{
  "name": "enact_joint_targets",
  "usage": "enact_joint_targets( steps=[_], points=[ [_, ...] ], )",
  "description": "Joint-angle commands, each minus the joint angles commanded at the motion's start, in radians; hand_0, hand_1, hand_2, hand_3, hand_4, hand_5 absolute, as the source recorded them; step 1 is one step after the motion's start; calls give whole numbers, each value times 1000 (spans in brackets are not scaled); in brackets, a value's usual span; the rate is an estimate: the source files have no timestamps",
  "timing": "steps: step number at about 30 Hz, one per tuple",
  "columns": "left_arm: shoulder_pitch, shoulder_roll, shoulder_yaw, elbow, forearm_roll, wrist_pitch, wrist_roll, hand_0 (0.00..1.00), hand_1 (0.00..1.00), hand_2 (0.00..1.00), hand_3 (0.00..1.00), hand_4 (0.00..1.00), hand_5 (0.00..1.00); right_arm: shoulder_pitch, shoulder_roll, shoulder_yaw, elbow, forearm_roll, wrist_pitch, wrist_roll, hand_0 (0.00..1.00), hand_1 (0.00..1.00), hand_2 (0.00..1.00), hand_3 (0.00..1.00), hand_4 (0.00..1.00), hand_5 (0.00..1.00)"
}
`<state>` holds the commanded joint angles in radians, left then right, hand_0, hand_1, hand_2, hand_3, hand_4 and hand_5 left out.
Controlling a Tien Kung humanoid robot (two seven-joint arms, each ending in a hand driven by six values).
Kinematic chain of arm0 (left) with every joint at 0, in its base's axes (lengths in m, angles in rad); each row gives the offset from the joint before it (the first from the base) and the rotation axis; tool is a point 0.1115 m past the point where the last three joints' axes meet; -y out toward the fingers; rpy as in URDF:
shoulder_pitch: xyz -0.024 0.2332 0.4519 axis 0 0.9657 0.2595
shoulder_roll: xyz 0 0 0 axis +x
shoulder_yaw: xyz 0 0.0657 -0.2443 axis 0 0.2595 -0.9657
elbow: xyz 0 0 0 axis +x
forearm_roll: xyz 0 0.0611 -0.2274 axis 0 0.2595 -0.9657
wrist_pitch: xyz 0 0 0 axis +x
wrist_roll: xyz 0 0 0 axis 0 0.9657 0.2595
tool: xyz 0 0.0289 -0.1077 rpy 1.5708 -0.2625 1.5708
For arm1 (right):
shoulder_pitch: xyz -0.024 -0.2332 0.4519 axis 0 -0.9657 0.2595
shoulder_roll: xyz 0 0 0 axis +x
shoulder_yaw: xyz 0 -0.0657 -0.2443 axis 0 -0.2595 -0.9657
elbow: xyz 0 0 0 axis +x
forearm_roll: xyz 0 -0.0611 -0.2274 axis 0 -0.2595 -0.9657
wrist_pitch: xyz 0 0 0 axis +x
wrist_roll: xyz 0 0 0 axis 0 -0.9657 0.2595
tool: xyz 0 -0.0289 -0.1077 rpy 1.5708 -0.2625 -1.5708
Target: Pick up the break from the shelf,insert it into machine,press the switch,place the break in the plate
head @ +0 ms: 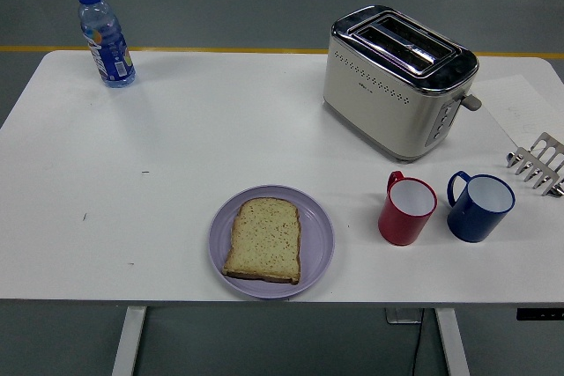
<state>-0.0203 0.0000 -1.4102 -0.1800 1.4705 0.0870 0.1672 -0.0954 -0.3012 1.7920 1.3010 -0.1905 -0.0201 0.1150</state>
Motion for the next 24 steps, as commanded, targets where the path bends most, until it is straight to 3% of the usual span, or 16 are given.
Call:
enact_joint_targets(
  steps=[24],
  points=[
    [4, 0, 4, 0, 0, -2, -1, 697, 760, 789, 704, 415, 952, 21, 20, -14, -27, 3, 2, 7, 696, 660, 691, 619, 461, 174]
  ],
)
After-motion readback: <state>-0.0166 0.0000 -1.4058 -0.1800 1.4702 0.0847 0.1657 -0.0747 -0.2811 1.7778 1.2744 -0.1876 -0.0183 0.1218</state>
